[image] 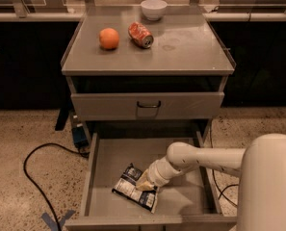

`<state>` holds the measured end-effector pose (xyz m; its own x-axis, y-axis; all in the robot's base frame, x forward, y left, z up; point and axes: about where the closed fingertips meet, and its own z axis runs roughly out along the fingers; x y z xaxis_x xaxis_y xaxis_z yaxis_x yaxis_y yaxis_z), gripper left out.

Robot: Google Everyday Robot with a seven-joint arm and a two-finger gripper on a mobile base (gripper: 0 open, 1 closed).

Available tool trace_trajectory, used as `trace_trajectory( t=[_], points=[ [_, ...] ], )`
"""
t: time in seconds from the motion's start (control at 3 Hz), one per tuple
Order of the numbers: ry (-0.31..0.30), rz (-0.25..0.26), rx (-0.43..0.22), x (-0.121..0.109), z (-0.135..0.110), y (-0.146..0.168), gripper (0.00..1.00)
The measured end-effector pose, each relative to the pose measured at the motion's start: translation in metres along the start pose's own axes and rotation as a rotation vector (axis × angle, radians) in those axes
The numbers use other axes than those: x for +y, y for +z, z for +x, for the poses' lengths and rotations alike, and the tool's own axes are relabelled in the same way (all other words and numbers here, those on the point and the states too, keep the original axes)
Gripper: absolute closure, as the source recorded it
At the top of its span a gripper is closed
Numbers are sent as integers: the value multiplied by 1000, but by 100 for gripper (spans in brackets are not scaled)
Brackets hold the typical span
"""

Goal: Pick blue chip bag from middle drawer and place on counter

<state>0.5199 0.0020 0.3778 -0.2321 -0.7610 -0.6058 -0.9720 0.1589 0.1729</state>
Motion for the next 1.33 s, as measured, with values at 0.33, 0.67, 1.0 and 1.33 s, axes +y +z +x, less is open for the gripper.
trace_trajectory(
  t=[0.33,0.67,1.0,1.33],
  points=[
    [0,0,0,0,0,0,59],
    [0,0,0,0,0,0,34],
    [0,0,0,0,0,0,10],
    [0,0,0,0,0,0,0]
  ],
)
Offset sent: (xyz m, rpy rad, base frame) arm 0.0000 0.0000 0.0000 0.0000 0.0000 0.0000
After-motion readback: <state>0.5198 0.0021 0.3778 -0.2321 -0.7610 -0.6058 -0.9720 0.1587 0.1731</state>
